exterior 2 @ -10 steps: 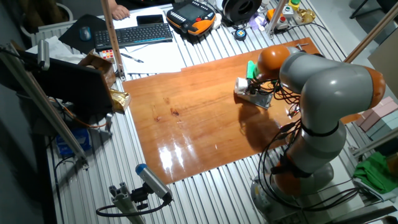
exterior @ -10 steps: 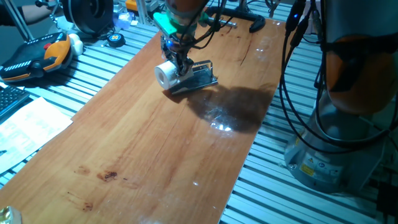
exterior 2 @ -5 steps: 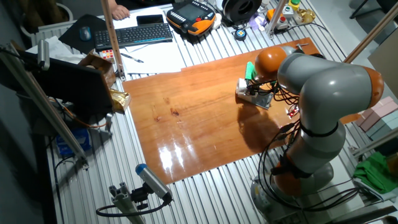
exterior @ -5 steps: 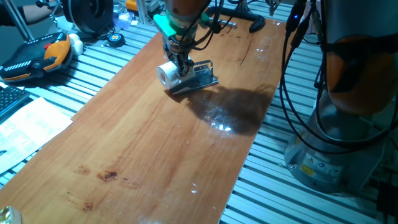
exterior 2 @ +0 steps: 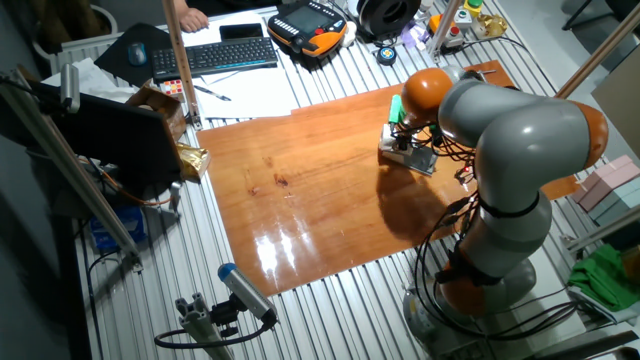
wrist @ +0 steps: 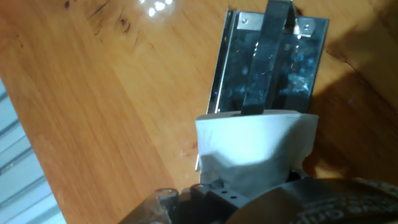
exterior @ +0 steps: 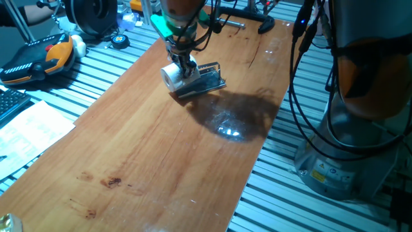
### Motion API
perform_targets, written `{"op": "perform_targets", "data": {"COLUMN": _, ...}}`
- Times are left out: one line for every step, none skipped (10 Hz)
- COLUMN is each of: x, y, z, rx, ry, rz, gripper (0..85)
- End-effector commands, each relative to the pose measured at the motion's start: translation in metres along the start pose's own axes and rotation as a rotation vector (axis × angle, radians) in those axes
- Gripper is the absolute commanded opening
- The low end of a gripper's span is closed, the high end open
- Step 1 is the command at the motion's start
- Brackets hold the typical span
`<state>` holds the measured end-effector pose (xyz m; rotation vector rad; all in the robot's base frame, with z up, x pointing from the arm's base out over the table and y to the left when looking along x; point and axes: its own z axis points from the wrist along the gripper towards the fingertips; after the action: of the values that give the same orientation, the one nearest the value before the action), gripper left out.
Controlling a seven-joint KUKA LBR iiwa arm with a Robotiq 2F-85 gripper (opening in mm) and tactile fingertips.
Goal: Put the toilet paper on its holder
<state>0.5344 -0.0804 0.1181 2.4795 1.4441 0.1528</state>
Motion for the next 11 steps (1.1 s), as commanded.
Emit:
{"op": "perform_targets", "data": {"x": 0.0000, "y": 0.0000, "z": 0.0000, "rx": 0.007, "ry": -0.010, "rz": 0.005, "gripper": 49.0}}
{"op": "perform_targets", "data": {"x": 0.0000, "y": 0.0000, "z": 0.0000, "rx": 0.014, "ry": -0.023, "rz": 0.011, "gripper": 49.0}}
{"op": "perform_targets", "data": {"x": 0.0000, "y": 0.0000, "z": 0.0000, "rx": 0.028, "ry": -0.034, "rz": 0.011, "gripper": 49.0}}
{"op": "perform_targets", "data": {"x": 0.0000, "y": 0.0000, "z": 0.0000, "rx": 0.039, "ry": -0.031, "rz": 0.016, "gripper": 48.7}}
{"op": "perform_targets", "data": {"x": 0.0000, "y": 0.0000, "z": 0.0000, "rx": 0.041, "ry": -0.036, "rz": 0.017, "gripper": 48.7}}
{"op": "perform_targets", "data": {"x": 0.0000, "y": 0.0000, "z": 0.0000, "rx": 0.045, "ry": -0.039, "rz": 0.015, "gripper": 48.7}}
{"op": "perform_targets", "data": {"x": 0.0000, "y": 0.0000, "z": 0.0000, "rx": 0.051, "ry": -0.056, "rz": 0.019, "gripper": 48.7}}
{"op": "perform_targets", "data": {"x": 0.0000, "y": 0.0000, "z": 0.0000, "rx": 0.055, "ry": -0.074, "rz": 0.032, "gripper": 48.7}}
{"op": "perform_targets", "data": {"x": 0.0000, "y": 0.0000, "z": 0.0000, "rx": 0.057, "ry": -0.094, "rz": 0.048, "gripper": 49.0}}
{"op": "perform_targets", "data": {"x": 0.0000, "y": 0.0000, "z": 0.0000, "rx": 0.058, "ry": -0.111, "rz": 0.065, "gripper": 49.0}}
{"op": "perform_targets", "data": {"x": 0.0000, "y": 0.0000, "z": 0.0000, "rx": 0.060, "ry": -0.132, "rz": 0.083, "gripper": 49.7}}
